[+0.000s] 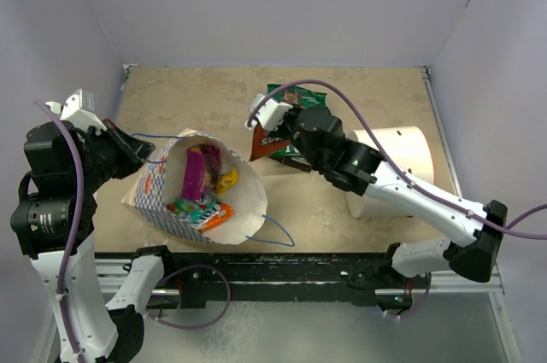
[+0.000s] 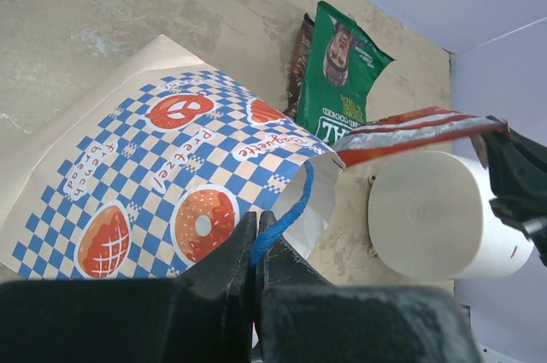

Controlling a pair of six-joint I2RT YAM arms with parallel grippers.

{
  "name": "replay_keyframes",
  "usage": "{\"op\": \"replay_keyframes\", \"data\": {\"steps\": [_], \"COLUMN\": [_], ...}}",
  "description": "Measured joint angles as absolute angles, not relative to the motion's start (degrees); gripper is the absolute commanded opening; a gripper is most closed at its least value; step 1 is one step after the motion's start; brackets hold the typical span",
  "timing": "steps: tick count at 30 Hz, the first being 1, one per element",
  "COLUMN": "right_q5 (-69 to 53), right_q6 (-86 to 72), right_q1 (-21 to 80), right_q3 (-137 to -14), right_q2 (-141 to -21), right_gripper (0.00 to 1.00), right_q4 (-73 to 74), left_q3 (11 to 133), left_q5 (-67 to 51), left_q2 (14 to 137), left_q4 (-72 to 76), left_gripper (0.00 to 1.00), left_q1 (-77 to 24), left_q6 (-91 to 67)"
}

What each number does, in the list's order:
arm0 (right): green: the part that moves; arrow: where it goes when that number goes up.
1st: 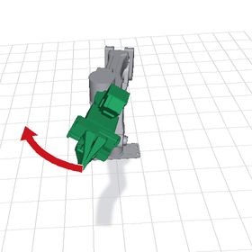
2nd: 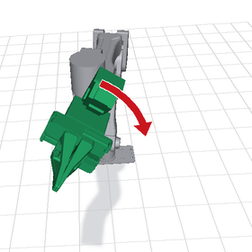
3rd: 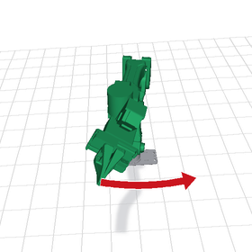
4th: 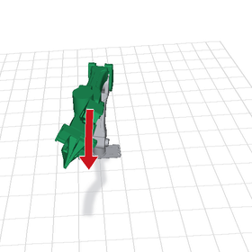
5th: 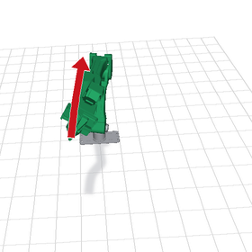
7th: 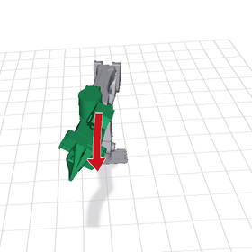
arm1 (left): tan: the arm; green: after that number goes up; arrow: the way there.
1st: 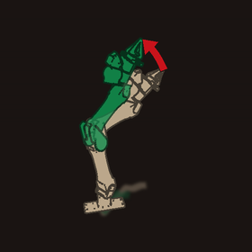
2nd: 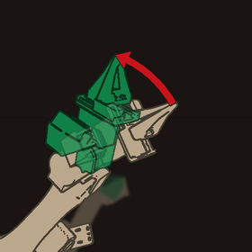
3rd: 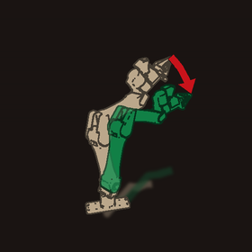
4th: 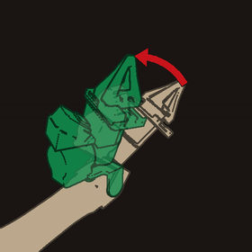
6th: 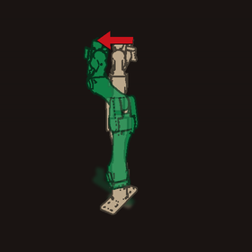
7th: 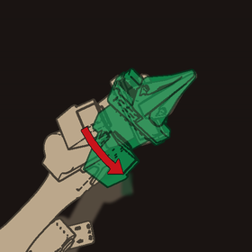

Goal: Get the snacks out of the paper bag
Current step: Place the snack at the center of the board.

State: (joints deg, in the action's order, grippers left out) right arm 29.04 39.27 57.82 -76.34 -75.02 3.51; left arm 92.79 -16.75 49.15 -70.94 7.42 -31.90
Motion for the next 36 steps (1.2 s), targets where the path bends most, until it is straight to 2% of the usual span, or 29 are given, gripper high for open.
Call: {"op": "replay_keyframes", "data": {"steps": [8, 25, 36], "right_q5": [30.7, 32.0, 31.5], "right_q6": [36.1, 34.9, 35.6], "right_q1": [51.5, 48.4, 41.8], "right_q3": [-75.7, -76.9, -82.3], "right_q2": [-80.4, -87.7, -98.8], "right_gripper": [0.0, 0.0, 0.0], "right_q4": [4.5, 9.9, 7.8], "left_q3": [92.8, 93.2, 93.2], "left_q5": [-16.7, -16.1, -15.3], "left_q2": [49.1, 49.0, 49.7], "left_q4": [-71.5, -72.1, -72.1], "left_gripper": [0.0, 0.0, 0.0], "left_q1": [7.4, 7.4, 7.4], "left_q6": [-31.8, -31.4, -30.3]}}
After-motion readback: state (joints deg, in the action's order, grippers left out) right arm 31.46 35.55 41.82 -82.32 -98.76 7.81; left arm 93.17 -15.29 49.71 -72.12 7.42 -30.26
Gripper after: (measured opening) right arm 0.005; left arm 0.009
